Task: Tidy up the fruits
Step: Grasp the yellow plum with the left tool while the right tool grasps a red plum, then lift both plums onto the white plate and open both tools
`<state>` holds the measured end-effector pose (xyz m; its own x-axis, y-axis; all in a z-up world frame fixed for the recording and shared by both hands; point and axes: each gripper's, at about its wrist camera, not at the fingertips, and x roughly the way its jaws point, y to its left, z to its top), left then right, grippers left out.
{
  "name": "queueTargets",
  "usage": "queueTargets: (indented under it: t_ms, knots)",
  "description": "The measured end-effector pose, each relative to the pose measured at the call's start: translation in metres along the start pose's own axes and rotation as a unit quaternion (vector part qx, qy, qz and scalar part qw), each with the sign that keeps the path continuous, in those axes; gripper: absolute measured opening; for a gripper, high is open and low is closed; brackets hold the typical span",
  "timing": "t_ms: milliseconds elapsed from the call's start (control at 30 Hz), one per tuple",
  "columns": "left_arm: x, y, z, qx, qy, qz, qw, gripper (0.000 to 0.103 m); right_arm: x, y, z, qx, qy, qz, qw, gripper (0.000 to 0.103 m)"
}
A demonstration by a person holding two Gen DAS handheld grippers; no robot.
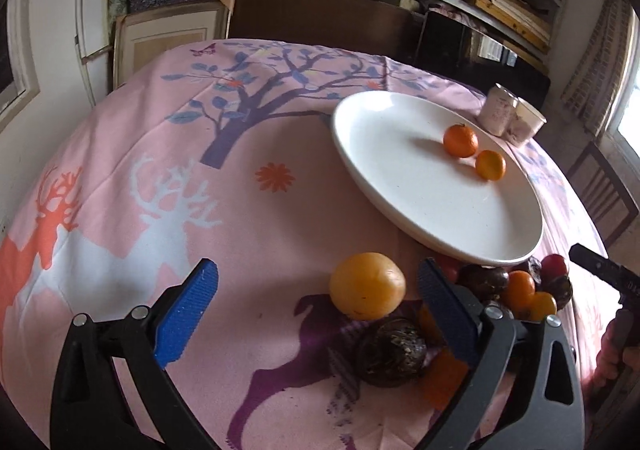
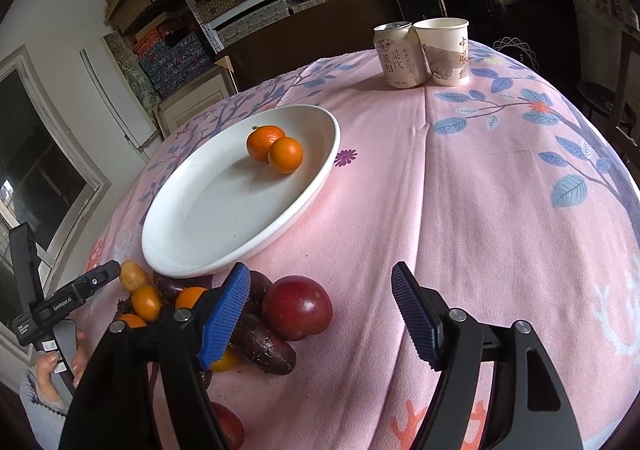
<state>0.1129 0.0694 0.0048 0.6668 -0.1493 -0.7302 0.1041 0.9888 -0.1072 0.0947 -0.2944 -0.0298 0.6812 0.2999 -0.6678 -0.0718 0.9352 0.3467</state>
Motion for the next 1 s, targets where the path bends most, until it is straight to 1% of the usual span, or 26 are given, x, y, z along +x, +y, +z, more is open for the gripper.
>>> queueTargets:
  t_ms: [67, 133, 200, 267, 300, 333, 367, 400, 433, 500, 567, 600, 633, 667, 700, 733, 800, 867, 933, 1000]
  knots:
    - [0.007, -0.01, -0.002, 0.021, 0.013, 0.006, 0.9997, 0.098, 0.002, 0.001, -0.002, 0.001, 0.01, 0.01, 1.0, 0.074]
    - [0.016, -0.014, -0.004, 0.025, 0.032, -0.003, 0.9992, 0.097, 0.006, 0.0, -0.003, 0.004, 0.022, 0.019, 1.0, 0.07]
    - [0.019, -0.012, -0.005, 0.019, 0.035, -0.01, 0.9992, 0.097, 0.01, -0.001, -0.004, 0.012, 0.035, 0.037, 0.999, 0.061]
    - [0.022, -0.008, -0.005, 0.006, 0.043, -0.021, 0.9988, 0.097, 0.012, -0.004, -0.005, 0.026, 0.041, 0.055, 0.997, 0.058]
    - [0.024, -0.006, -0.006, 0.001, 0.047, -0.026, 0.9985, 0.095, 0.013, -0.007, -0.004, 0.037, 0.046, 0.065, 0.996, 0.055]
    - [0.027, -0.005, -0.006, -0.001, 0.054, -0.032, 0.9981, 0.086, 0.015, -0.01, -0.004, 0.052, 0.052, 0.08, 0.994, 0.054]
    - [0.029, -0.006, -0.006, 0.0, 0.06, -0.035, 0.9976, 0.081, 0.018, -0.015, -0.005, 0.069, 0.061, 0.098, 0.991, 0.052]
    - [0.029, -0.009, -0.006, 0.007, 0.056, -0.027, 0.9981, 0.078, 0.021, -0.019, -0.005, 0.086, 0.066, 0.111, 0.988, 0.05]
    - [0.029, -0.011, -0.006, 0.012, 0.055, -0.03, 0.998, 0.072, 0.022, -0.02, -0.006, 0.094, 0.068, 0.116, 0.986, 0.049]
    - [0.029, -0.014, -0.005, 0.016, 0.055, -0.041, 0.9975, 0.063, 0.023, -0.02, -0.006, 0.098, 0.069, 0.118, 0.986, 0.046]
    - [0.029, -0.015, -0.005, 0.019, 0.054, -0.036, 0.9977, 0.062, 0.024, -0.017, -0.007, 0.094, 0.067, 0.115, 0.987, 0.046]
    - [0.029, -0.014, -0.005, 0.017, 0.053, -0.037, 0.9977, 0.058, 0.025, -0.016, -0.006, 0.092, 0.066, 0.115, 0.987, 0.046]
    - [0.028, -0.012, -0.005, 0.013, 0.053, -0.04, 0.9977, 0.055, 0.026, -0.016, -0.006, 0.092, 0.065, 0.115, 0.987, 0.046]
    - [0.028, -0.009, -0.004, 0.005, 0.053, -0.047, 0.9975, 0.053, 0.026, -0.016, -0.006, 0.091, 0.064, 0.113, 0.987, 0.044]
    - [0.027, -0.006, -0.004, -0.003, 0.053, -0.052, 0.9972, 0.05, 0.027, -0.016, -0.006, 0.09, 0.064, 0.111, 0.988, 0.041]
    - [0.027, -0.003, -0.003, -0.01, 0.053, -0.054, 0.9971, 0.044, 0.027, -0.016, -0.005, 0.091, 0.063, 0.112, 0.988, 0.041]
    - [0.026, 0.005, -0.003, -0.029, 0.053, -0.061, 0.9963, 0.039, 0.024, -0.016, -0.004, 0.088, 0.057, 0.11, 0.988, 0.04]
    - [0.025, 0.011, -0.003, -0.046, 0.055, -0.075, 0.9947, 0.039, 0.018, -0.016, -0.001, 0.087, 0.043, 0.11, 0.989, 0.04]
    - [0.022, 0.012, -0.003, -0.047, 0.049, -0.072, 0.9951, 0.038, 0.016, -0.02, 0.001, 0.09, 0.036, 0.109, 0.989, 0.04]
    - [0.02, 0.011, -0.004, -0.044, 0.049, -0.069, 0.9954, 0.038, 0.017, -0.023, 0.001, 0.095, 0.038, 0.107, 0.989, 0.04]
